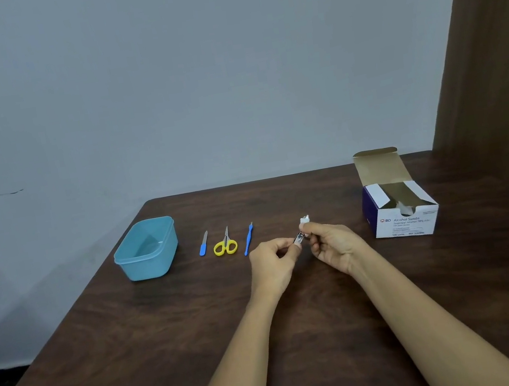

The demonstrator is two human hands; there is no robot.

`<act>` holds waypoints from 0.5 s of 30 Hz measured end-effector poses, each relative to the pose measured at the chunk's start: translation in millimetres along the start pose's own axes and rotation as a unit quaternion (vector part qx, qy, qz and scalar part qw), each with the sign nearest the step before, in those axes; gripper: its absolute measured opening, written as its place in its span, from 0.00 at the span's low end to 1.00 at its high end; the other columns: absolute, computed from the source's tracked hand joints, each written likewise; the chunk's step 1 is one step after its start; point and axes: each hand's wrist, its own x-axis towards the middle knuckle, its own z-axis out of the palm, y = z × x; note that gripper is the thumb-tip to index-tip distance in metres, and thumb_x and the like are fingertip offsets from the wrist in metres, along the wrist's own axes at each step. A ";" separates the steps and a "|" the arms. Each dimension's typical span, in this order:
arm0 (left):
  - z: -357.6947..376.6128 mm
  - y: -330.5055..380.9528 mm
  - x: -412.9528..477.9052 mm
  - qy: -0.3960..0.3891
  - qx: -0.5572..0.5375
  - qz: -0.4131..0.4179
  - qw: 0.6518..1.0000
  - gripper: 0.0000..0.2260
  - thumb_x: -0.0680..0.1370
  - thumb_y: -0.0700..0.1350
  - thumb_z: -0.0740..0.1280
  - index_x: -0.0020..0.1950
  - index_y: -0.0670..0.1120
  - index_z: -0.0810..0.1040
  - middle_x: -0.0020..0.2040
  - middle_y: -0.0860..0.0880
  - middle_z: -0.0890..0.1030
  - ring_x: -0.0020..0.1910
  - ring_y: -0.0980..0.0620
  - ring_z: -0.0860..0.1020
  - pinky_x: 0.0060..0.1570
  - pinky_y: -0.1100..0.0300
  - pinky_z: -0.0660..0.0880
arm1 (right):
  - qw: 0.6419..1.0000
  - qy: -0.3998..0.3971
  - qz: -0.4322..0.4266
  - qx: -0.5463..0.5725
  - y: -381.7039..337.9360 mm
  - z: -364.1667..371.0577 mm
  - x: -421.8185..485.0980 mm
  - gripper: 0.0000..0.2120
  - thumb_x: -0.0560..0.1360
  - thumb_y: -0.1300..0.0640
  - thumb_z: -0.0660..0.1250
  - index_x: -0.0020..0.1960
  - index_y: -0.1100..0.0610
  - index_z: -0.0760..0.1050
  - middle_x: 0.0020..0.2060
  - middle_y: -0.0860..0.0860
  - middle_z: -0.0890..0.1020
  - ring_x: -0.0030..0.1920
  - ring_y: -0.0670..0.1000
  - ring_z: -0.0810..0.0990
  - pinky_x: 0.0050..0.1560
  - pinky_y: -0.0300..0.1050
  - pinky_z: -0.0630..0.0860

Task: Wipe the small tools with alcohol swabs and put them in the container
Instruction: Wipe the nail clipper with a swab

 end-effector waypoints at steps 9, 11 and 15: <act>-1.2 -2.1 0.8 0.032 -0.010 -0.018 0.999 0.07 0.76 0.44 0.70 0.50 0.45 0.85 0.37 0.55 0.81 0.38 0.60 0.78 0.39 0.73 0.71 | 0.999 -0.039 -0.001 -0.021 -1.5 -1.9 -4.3 0.05 0.72 0.71 0.69 0.43 0.63 0.79 0.33 0.51 0.82 0.35 0.44 0.74 0.36 0.34 0.68; -0.9 -2.9 1.2 0.031 0.006 -0.012 0.999 0.07 0.76 0.44 0.69 0.50 0.45 0.85 0.37 0.55 0.81 0.38 0.60 0.78 0.39 0.73 0.71 | 0.999 -0.026 -0.017 -0.038 0.6 -0.6 -4.6 0.05 0.71 0.71 0.70 0.44 0.63 0.79 0.36 0.53 0.82 0.36 0.45 0.75 0.37 0.35 0.69; 0.0 -2.5 -0.6 0.023 0.040 0.023 0.999 0.07 0.77 0.45 0.69 0.49 0.45 0.85 0.36 0.55 0.81 0.35 0.63 0.77 0.35 0.75 0.69 | 0.994 -0.001 -0.058 -0.096 6.6 0.8 -1.6 0.05 0.68 0.64 0.75 0.43 0.61 0.82 0.37 0.52 0.83 0.39 0.47 0.75 0.37 0.36 0.72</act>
